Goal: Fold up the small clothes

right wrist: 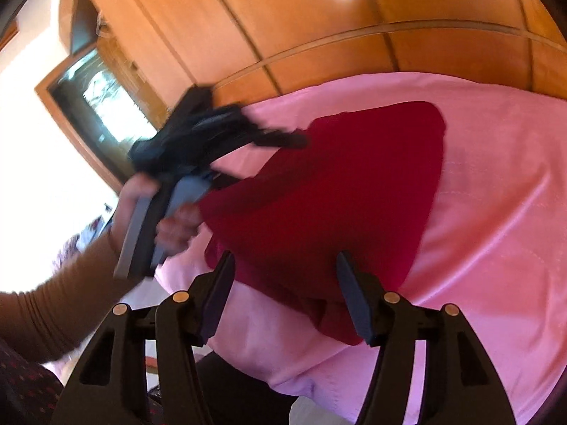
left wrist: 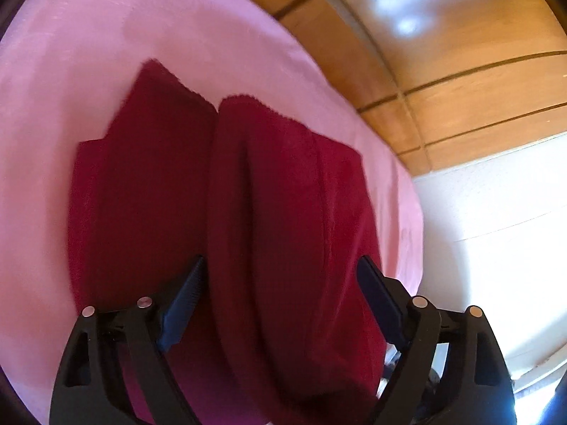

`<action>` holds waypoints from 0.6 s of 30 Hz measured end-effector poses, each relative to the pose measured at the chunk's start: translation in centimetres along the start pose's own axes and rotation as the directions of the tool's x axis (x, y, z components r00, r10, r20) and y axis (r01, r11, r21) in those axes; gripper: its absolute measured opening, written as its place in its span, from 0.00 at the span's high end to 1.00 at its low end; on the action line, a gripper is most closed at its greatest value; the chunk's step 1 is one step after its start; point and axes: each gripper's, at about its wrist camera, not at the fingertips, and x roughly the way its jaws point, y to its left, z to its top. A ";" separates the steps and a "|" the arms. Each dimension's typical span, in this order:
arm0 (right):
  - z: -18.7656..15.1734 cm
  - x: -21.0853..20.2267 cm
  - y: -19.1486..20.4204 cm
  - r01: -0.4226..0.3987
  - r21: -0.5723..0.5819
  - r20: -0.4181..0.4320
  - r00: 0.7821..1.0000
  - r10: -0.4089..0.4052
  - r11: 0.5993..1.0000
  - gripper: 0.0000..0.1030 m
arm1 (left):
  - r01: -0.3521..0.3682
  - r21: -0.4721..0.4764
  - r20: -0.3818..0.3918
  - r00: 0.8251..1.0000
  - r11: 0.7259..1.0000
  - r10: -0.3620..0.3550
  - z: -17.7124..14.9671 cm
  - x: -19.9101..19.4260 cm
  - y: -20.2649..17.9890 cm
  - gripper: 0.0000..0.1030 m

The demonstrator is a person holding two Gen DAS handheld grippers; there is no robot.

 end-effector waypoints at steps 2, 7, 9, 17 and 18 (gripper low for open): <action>-0.1 0.9 0.3 -0.008 -0.001 -0.007 1.000 0.008 1.000 0.41 | -0.014 0.069 -0.036 0.999 0.998 0.016 0.3 0.9 -1.5 0.51; -0.3 0.6 1.0 -0.124 0.013 -0.021 0.992 0.125 0.992 0.40 | -0.122 0.241 0.074 0.991 0.963 0.107 -0.9 -1.4 -5.0 0.77; -0.8 -0.5 1.0 -0.210 0.000 -0.043 0.977 0.210 0.978 0.40 | -0.109 0.254 0.103 0.991 0.961 0.085 -1.2 -3.5 -5.3 0.77; -2.6 -0.7 -0.9 -0.158 0.028 -0.111 0.981 0.160 0.987 0.43 | -0.185 0.199 0.121 0.979 0.962 0.163 -1.7 -6.6 -0.5 0.77; -2.2 -0.7 -0.9 -0.163 0.033 -0.093 0.982 0.165 0.986 0.46 | -0.189 0.194 0.118 0.979 0.963 0.169 -1.8 -6.2 -0.1 0.77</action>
